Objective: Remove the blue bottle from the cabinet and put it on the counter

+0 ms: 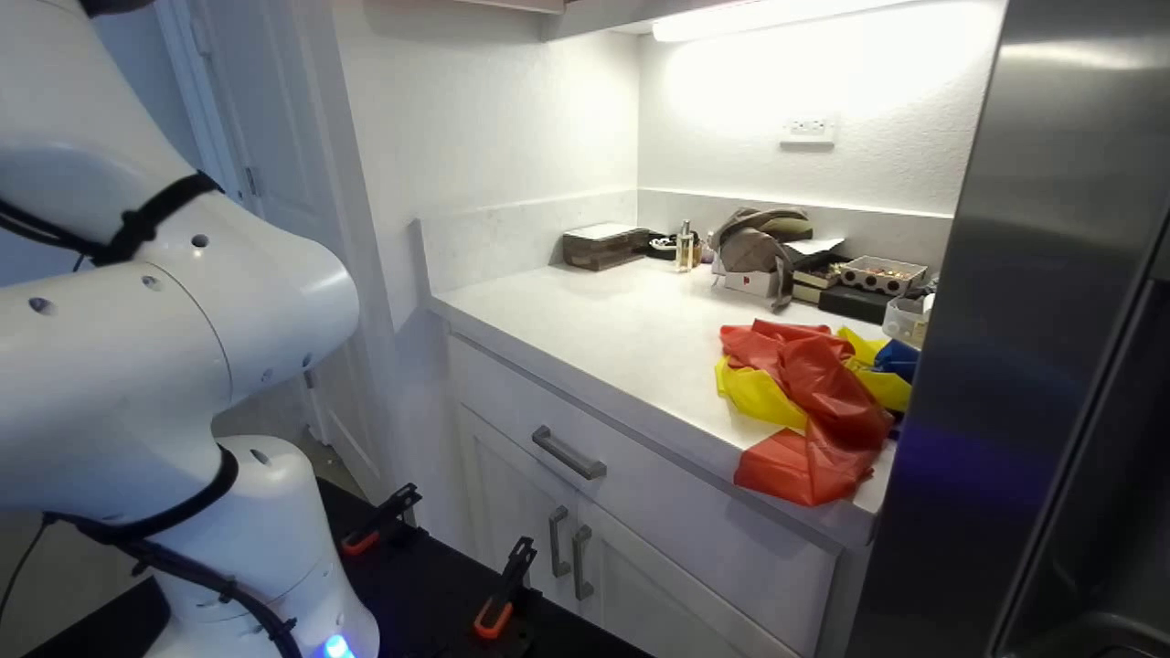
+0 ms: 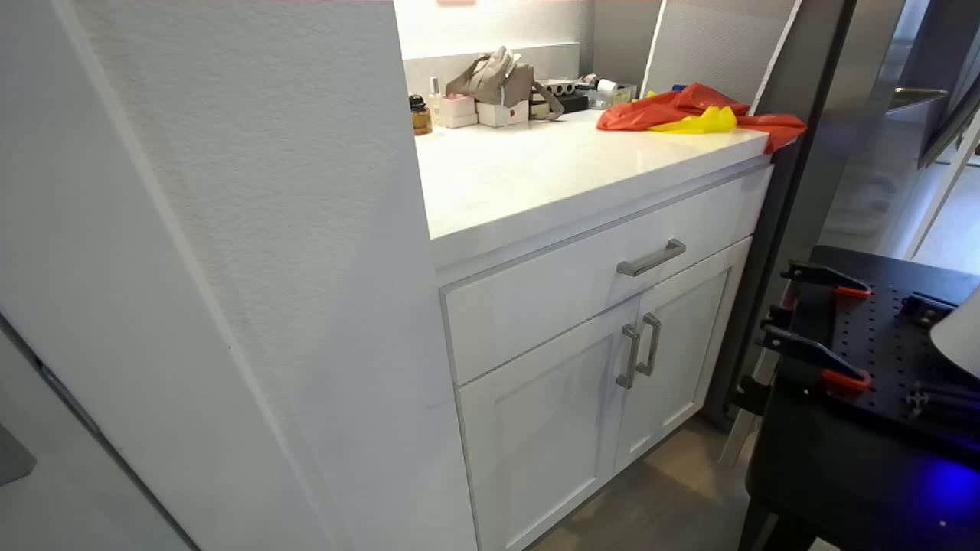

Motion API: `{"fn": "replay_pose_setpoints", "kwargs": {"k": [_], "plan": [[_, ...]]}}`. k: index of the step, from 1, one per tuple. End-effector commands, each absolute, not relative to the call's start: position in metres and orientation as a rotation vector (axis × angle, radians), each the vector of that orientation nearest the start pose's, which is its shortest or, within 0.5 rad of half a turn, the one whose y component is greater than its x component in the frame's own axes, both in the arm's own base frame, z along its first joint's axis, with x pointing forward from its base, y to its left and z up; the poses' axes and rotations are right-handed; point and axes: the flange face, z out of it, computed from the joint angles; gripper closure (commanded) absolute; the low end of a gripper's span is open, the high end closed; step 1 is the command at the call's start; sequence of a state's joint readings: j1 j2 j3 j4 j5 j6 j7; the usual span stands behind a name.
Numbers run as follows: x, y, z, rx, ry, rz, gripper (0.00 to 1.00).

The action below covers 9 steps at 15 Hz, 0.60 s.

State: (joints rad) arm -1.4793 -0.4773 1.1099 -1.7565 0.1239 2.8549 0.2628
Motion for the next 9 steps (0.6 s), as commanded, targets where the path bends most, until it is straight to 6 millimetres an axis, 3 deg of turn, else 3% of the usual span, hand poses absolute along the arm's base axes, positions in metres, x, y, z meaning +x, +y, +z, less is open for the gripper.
{"fn": "replay_pose_setpoints", "kwargs": {"k": [1,9], "plan": [[0.517,-0.027,0.758,-2.745,0.564,-1.986,0.90],[0.466,-0.016,0.700,-2.812,0.443,-1.799,0.90]]}}
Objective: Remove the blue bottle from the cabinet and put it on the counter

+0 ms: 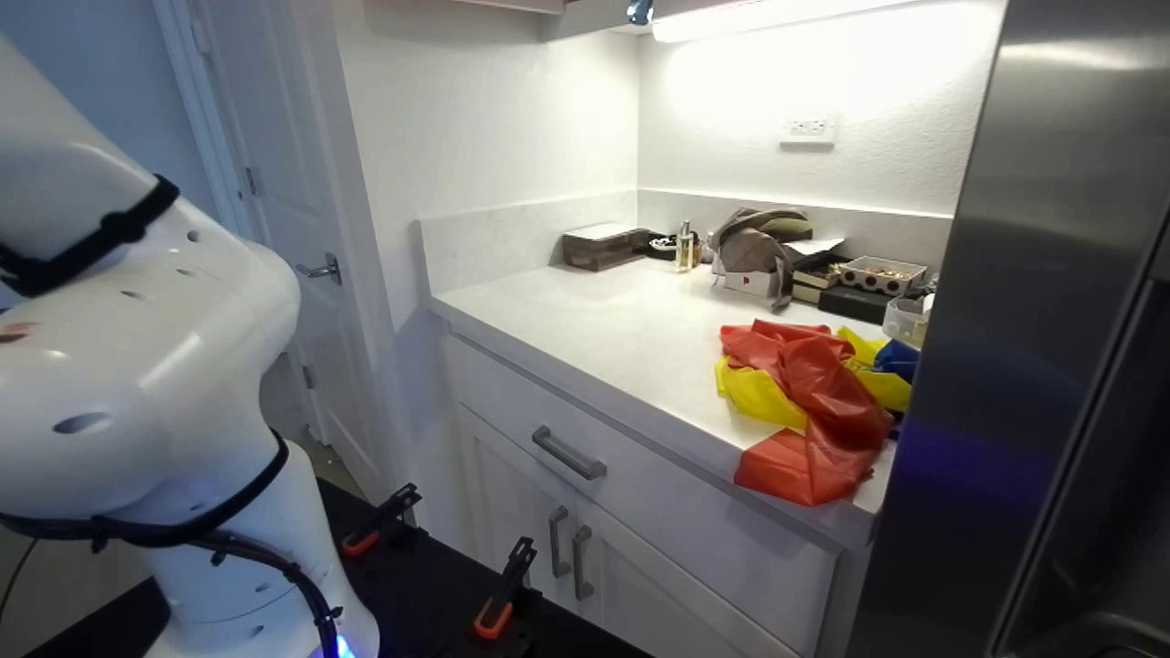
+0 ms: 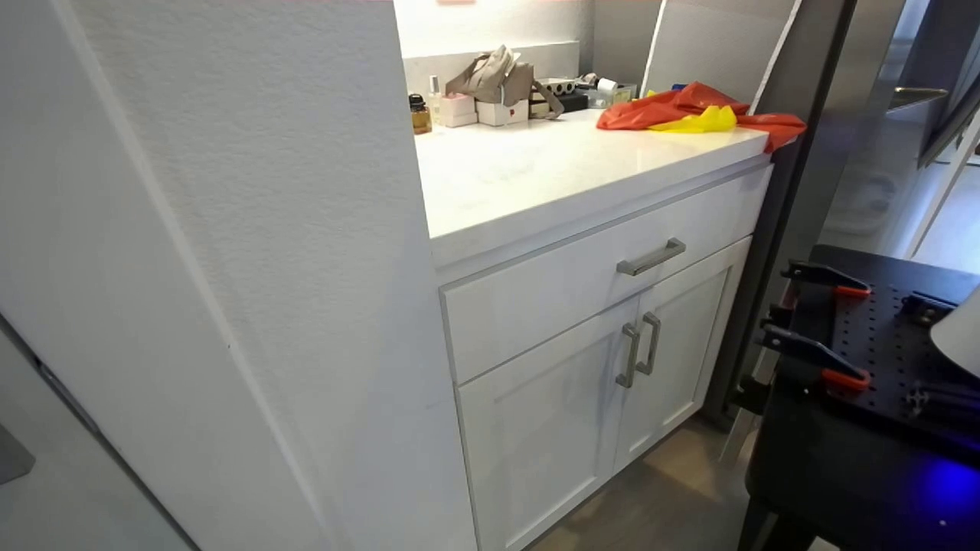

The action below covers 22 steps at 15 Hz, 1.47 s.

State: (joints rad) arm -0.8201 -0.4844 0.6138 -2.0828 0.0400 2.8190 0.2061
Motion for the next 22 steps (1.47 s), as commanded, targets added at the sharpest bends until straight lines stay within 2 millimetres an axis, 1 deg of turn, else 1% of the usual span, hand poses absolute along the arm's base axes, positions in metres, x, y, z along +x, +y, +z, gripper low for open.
{"fn": "replay_pose_setpoints", "kwargs": {"k": [1,3,7,13,19,22], "plan": [[0.461,-0.014,0.689,-2.812,0.413,-1.812,0.90],[0.455,-0.012,0.671,-2.808,0.366,-1.826,0.90],[0.449,-0.011,0.628,-2.779,0.311,-1.880,0.90],[0.444,-0.017,0.568,-2.698,0.274,-1.940,0.90],[0.446,-0.018,0.510,-2.703,0.280,-1.847,0.90],[0.449,-0.021,0.487,-2.720,0.288,-1.799,0.90]]}}
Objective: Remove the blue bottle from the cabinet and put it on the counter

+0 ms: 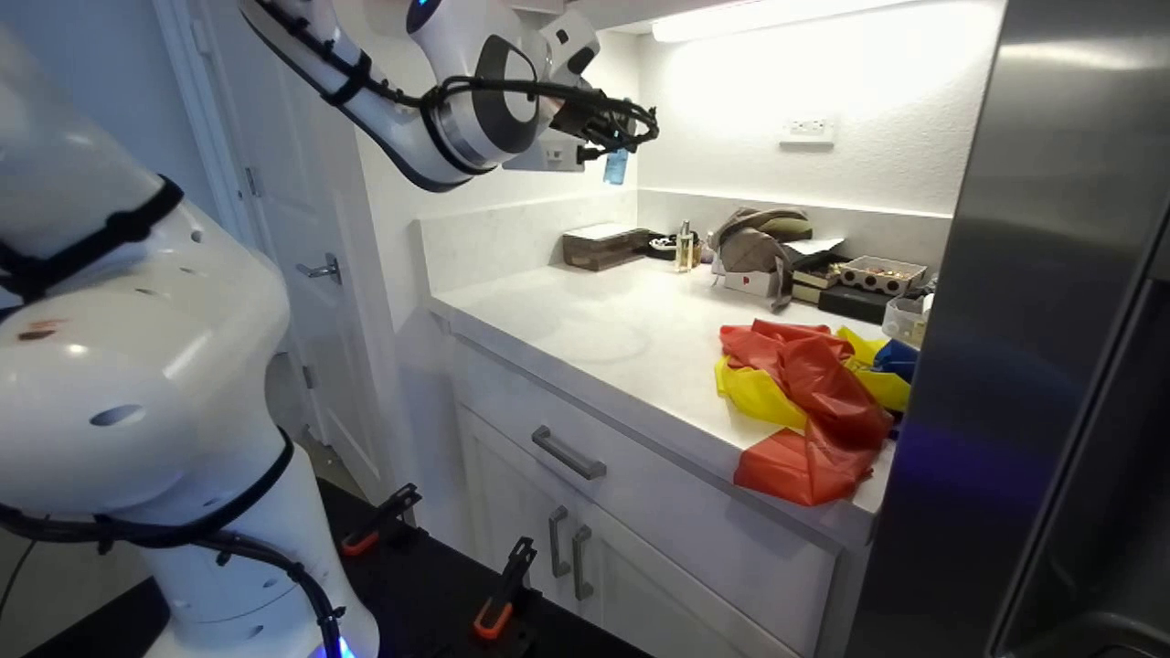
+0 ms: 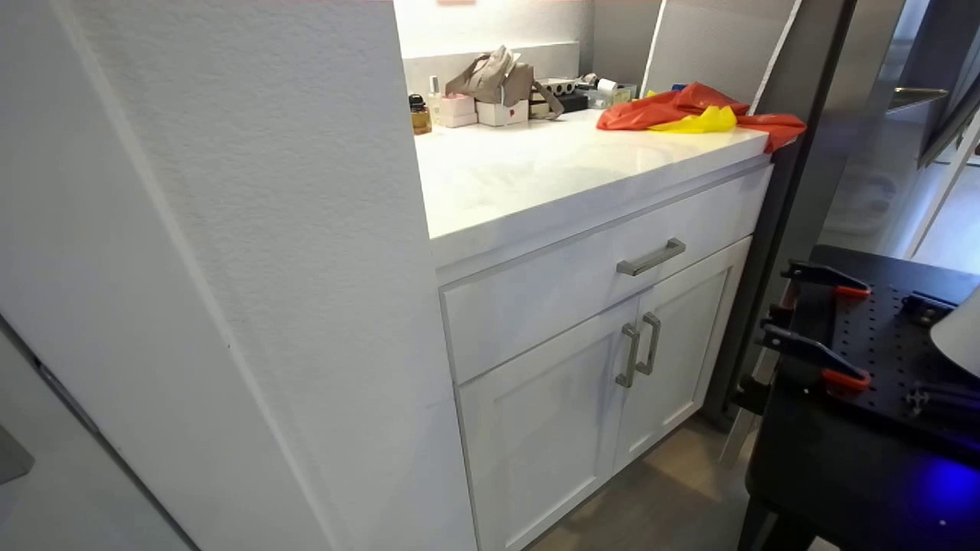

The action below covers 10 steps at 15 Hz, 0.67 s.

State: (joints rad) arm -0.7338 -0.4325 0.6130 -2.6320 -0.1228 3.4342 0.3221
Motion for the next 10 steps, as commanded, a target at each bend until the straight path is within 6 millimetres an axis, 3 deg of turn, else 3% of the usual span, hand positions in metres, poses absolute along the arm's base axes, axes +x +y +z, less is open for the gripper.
{"fn": "replay_pose_setpoints", "kwargs": {"k": [1,2,7,10], "plan": [[0.450,-0.024,0.481,-2.722,0.292,-1.799,0.90],[0.454,-0.019,0.494,-2.731,0.297,-1.794,0.90],[0.460,-0.015,0.496,-2.734,0.268,-1.803,0.90],[0.463,-0.015,0.476,-2.755,0.258,-1.723,0.90]]}}
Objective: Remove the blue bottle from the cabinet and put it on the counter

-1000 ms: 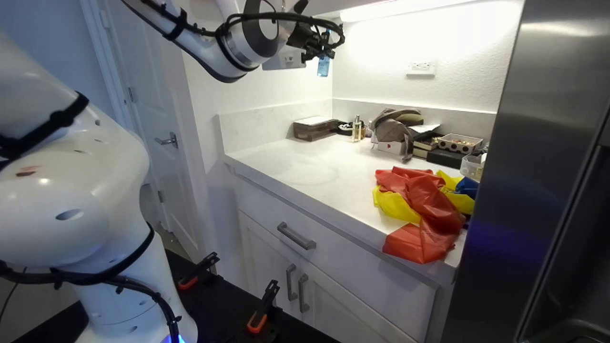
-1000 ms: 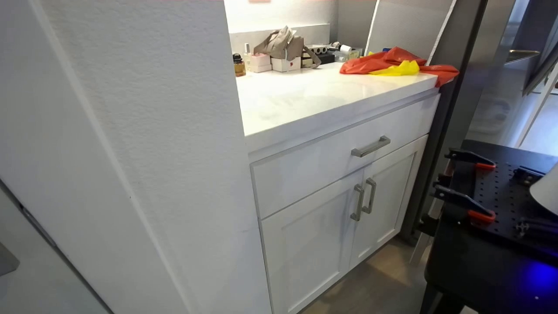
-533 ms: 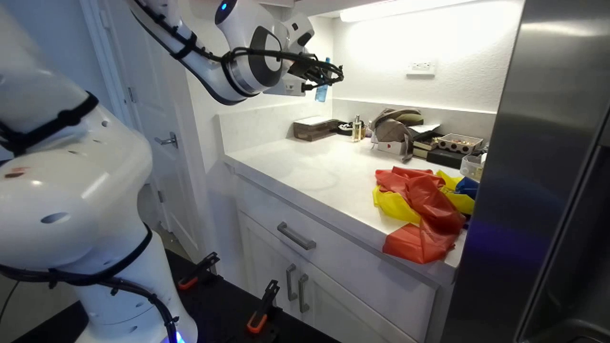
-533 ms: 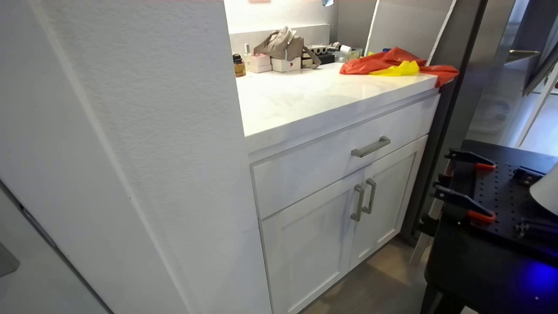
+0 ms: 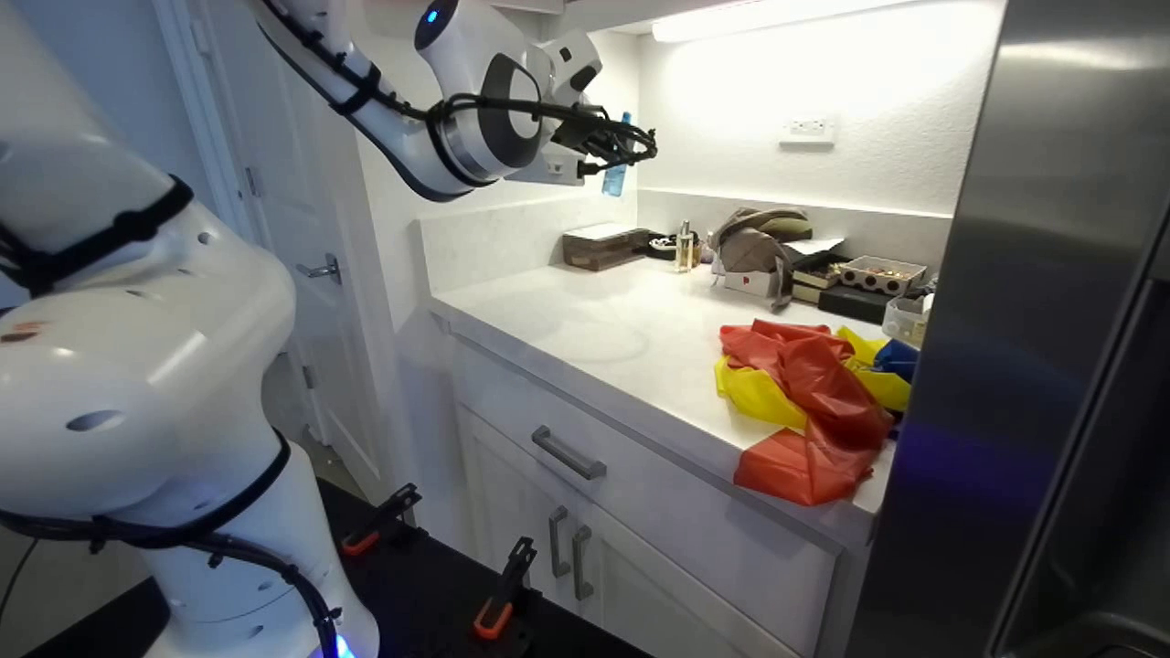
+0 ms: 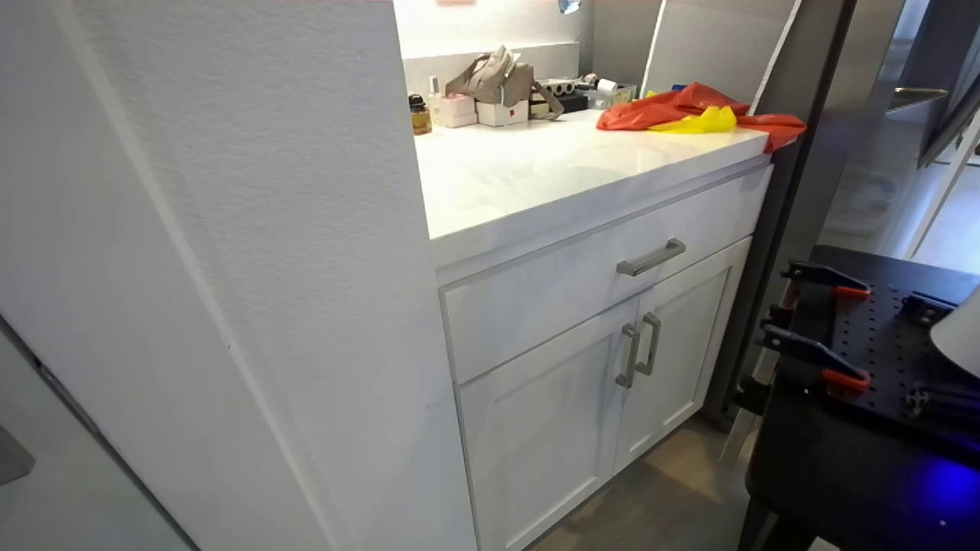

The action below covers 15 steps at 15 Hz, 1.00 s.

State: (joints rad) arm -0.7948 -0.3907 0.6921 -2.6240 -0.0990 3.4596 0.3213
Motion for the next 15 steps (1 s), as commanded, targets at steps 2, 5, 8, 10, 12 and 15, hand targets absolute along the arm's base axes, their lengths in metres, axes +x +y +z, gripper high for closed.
{"fn": "replay_pose_setpoints", "kwargs": {"k": [2,5,8,10,12,15], "plan": [[0.458,-0.012,0.480,-2.755,0.260,-1.739,0.65],[0.458,-0.013,0.479,-2.756,0.263,-1.736,0.65],[0.458,-0.013,0.479,-2.756,0.263,-1.736,0.65],[0.458,-0.013,0.479,-2.756,0.263,-1.736,0.65],[0.456,-0.010,0.488,-2.746,0.257,-1.769,0.90],[0.447,0.008,0.525,-2.687,0.221,-1.917,0.90]]}}
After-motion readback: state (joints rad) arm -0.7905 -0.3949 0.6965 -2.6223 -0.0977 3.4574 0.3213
